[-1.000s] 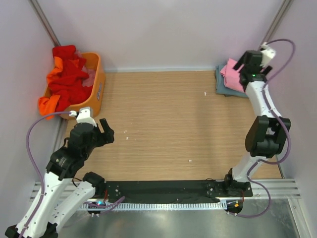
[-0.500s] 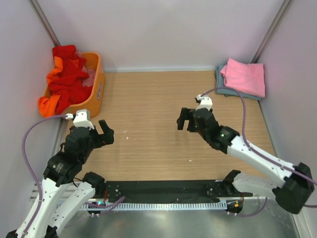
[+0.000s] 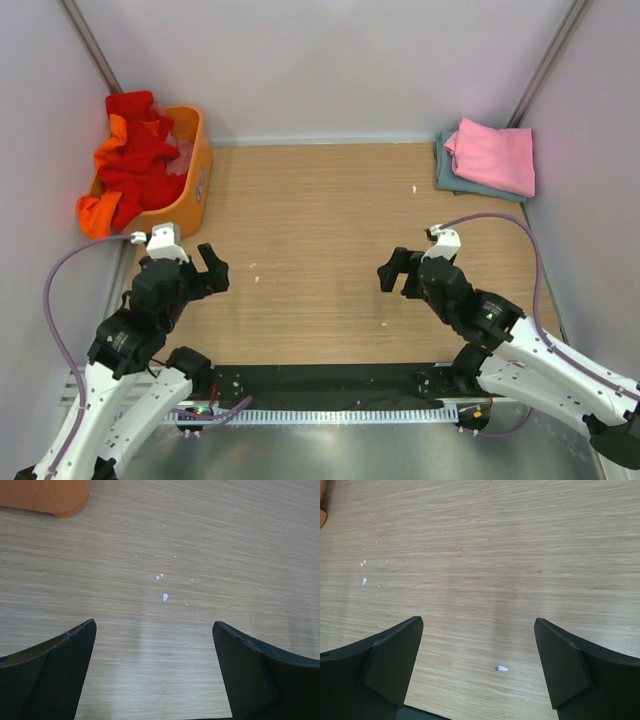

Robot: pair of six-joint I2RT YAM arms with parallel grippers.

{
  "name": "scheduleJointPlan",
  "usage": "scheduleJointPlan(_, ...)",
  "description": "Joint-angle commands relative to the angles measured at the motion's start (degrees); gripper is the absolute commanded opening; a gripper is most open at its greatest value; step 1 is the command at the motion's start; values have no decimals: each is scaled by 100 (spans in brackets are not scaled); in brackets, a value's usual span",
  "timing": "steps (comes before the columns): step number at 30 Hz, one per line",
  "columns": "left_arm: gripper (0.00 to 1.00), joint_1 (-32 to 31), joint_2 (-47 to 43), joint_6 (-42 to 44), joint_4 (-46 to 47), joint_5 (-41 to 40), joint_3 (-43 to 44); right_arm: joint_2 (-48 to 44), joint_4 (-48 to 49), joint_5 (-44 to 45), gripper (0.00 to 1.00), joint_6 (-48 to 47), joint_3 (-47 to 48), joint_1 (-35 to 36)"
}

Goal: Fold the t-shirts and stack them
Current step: Reset both grippers

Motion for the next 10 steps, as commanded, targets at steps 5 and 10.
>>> scheduleJointPlan(5, 100, 29, -142, 29, 215, -16, -33, -732, -784, 402, 100, 524, 277, 27)
scheduleJointPlan(10, 100, 29, -133, 29, 224, 37, -33, -1181, -1285, 437, 100, 726, 304, 18)
